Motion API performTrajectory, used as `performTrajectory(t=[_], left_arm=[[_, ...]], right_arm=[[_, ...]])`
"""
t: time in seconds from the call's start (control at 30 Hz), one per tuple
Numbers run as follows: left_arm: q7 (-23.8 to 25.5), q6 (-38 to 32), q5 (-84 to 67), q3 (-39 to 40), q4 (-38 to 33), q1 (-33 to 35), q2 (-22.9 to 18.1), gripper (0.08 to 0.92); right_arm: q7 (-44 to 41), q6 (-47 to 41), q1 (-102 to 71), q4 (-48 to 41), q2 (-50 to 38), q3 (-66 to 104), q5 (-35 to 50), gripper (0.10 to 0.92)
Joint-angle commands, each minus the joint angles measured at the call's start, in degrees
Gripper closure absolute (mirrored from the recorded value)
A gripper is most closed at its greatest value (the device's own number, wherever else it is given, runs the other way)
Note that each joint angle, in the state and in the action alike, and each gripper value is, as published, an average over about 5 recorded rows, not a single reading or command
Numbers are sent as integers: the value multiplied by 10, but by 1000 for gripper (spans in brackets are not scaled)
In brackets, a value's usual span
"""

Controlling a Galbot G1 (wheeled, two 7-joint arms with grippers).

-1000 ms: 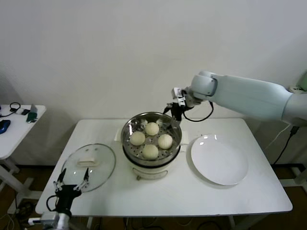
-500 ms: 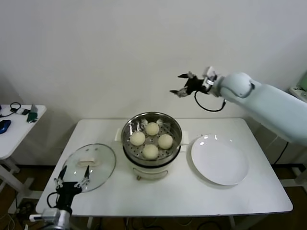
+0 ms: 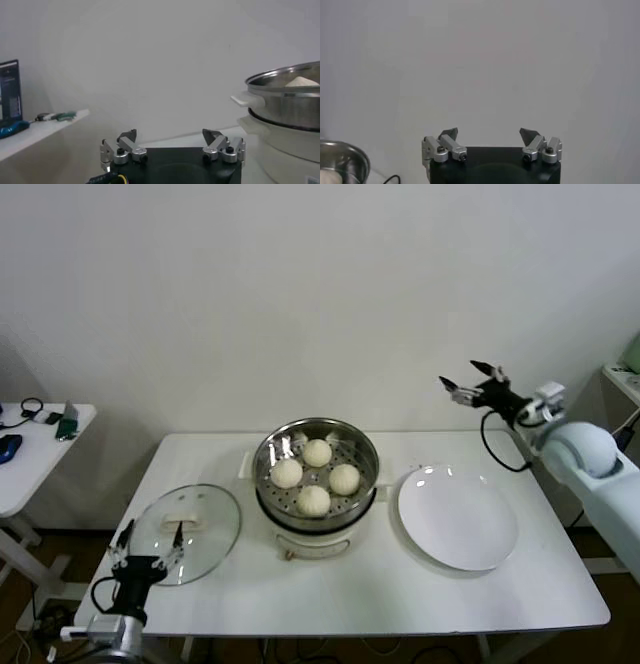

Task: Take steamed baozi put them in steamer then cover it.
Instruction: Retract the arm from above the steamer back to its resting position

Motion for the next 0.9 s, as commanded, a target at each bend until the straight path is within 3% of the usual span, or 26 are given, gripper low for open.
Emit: performTrajectory(t=[0.03,0.3,0.47,0.67,0.77,0.9], left_arm=[[-7,-2,69,-2,-1,-4,24,177],[-18,-8,141,1,7,-13,56,177],[-48,-29,244,3,29,-8,113,177],[-150,-22,413,14,47,1,161,177],[-211,7,509,28,59,1,160,177],[-236,29,615,40,84,-8,139,177]], right_arm=[[25,67,-454,122,136,391,-54,203],[7,137,-554,161,258,415,-136,203],[5,178,-582,177,316,404,-149,203],[7,236,-611,166,363,371,-166,203],[5,265,-621,153,380,350,-173,203],[2,290,-625,135,395,328,-185,203]])
